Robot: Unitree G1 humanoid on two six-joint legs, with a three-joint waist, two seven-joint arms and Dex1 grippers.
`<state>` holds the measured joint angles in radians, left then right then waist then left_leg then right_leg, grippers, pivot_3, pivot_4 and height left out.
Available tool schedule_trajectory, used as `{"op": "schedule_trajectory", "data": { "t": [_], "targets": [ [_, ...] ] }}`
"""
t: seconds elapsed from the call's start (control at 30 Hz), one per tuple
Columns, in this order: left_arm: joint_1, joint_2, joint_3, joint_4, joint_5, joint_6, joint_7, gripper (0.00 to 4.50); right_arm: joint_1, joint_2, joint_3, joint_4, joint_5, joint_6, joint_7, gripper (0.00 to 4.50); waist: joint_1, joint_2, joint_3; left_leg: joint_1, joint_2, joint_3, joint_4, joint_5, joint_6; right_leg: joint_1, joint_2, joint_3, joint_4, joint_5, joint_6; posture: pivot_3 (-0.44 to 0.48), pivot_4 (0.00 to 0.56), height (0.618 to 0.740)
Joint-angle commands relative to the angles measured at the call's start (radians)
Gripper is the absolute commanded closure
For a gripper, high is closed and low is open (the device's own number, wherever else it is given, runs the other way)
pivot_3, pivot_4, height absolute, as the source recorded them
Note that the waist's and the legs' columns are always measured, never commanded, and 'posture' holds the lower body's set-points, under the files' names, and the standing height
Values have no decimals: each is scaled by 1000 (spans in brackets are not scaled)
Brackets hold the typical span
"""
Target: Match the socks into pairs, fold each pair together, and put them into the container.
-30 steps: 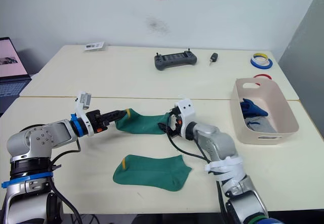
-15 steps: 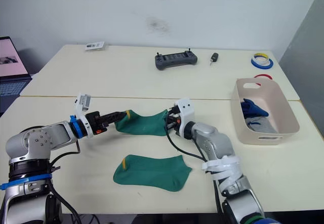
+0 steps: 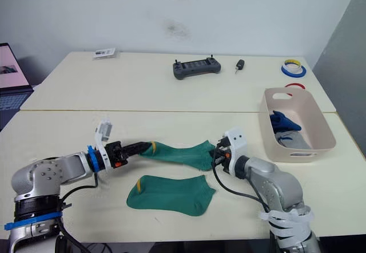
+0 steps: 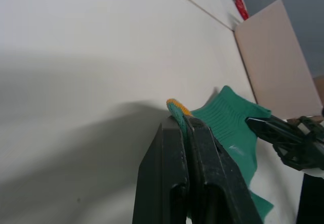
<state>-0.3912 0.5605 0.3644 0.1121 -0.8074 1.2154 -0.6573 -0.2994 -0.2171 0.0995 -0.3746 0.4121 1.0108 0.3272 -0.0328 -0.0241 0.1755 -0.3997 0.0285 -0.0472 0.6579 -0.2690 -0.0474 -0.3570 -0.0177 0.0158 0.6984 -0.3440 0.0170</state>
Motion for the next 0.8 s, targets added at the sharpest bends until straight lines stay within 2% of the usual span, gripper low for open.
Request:
{"op": "schedule_trajectory", "data": {
  "t": [0.03,0.37,0.4,0.47,0.67,0.77,0.8],
  "targets": [
    [13,-7,-8,12,17,-42,-1,4500,13,-23,21,-6,-38,-59,-3,3769,0,0,0,0,0,0,0,0,0,0,0,0,0,0,0,0,150,740],
    [67,28,-10,-16,32,-118,-56,4500,39,-98,15,-79,-39,-63,25,240,-1,0,0,0,0,0,0,0,0,0,0,0,0,0,0,0,150,740],
    [75,45,-23,-27,37,-125,-72,4285,39,-104,16,-84,-39,-65,26,10,-2,0,0,0,0,0,0,0,0,0,0,0,0,0,0,0,150,740],
    [90,65,-37,-52,44,-148,-95,3848,39,-110,19,-95,-37,-65,31,0,-1,0,0,0,0,0,-1,0,0,0,0,0,-1,0,0,0,150,740],
    [73,104,53,-38,42,-195,-56,1903,36,-141,64,-136,-42,-69,53,0,1,0,0,0,0,0,-1,0,0,0,0,0,-1,0,0,0,150,740],
    [59,140,85,8,25,-153,-48,943,34,-145,70,-139,-45,-74,53,0,1,0,0,0,0,0,-1,0,0,0,0,0,-1,0,0,0,150,740],
    [65,150,78,0,13,-129,-59,943,33,-146,71,-139,-46,-78,54,0,0,0,0,0,0,0,-1,0,0,0,0,0,-1,0,0,0,150,740]
  ]
}}
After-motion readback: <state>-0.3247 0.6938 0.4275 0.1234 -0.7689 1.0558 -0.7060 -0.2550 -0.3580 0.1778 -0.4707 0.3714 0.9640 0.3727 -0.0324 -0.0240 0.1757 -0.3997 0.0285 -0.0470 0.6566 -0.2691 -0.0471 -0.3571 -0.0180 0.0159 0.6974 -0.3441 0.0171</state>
